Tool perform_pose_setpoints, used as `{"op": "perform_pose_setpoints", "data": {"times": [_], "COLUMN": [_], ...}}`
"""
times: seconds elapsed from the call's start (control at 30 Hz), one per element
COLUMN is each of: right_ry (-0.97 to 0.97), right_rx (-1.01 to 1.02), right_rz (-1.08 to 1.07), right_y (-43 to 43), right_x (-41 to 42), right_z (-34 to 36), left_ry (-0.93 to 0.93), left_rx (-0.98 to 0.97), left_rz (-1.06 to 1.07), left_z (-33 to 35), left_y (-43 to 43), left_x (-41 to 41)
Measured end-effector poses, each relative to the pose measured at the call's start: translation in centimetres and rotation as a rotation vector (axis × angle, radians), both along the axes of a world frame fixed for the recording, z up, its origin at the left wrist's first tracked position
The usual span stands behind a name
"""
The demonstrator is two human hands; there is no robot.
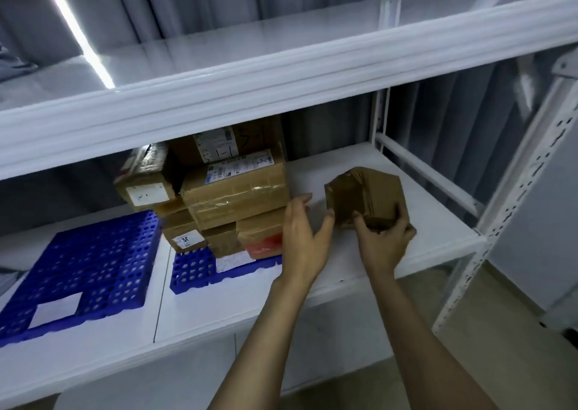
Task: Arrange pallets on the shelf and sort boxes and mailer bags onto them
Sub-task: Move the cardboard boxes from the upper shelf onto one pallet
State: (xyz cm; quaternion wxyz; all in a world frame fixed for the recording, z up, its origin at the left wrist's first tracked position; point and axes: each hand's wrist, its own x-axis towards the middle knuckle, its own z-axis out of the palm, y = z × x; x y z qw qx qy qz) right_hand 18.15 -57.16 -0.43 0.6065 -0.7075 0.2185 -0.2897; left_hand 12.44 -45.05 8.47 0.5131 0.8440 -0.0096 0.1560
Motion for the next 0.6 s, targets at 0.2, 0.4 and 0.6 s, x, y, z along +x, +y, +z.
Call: {"op": "perform_pose_setpoints", "data": {"times": [0.2,0.4,0.6], "right_ry": [-0.199,-0.326,-0.383], "right_rx": [0.064,-0.014,-0.177], "right_rz": [-0.005,0.06,0.215], "right_y": [3.6,8.4,13.4], "right_x": [-8.0,-14.2,-19.1], "right_z": [1.4,2.5,3.5], "left_ry": [0.155,0.139,0.099], "left_rx": [-0.124,-0.23,-0.265], "left_rz": [-0.127,-0.188,-0.031], "left_z": [0.2,0.3,0.5], "left_y": [1.5,5.6,11.0], "left_x": [-4.0,-8.1,-12.8]}}
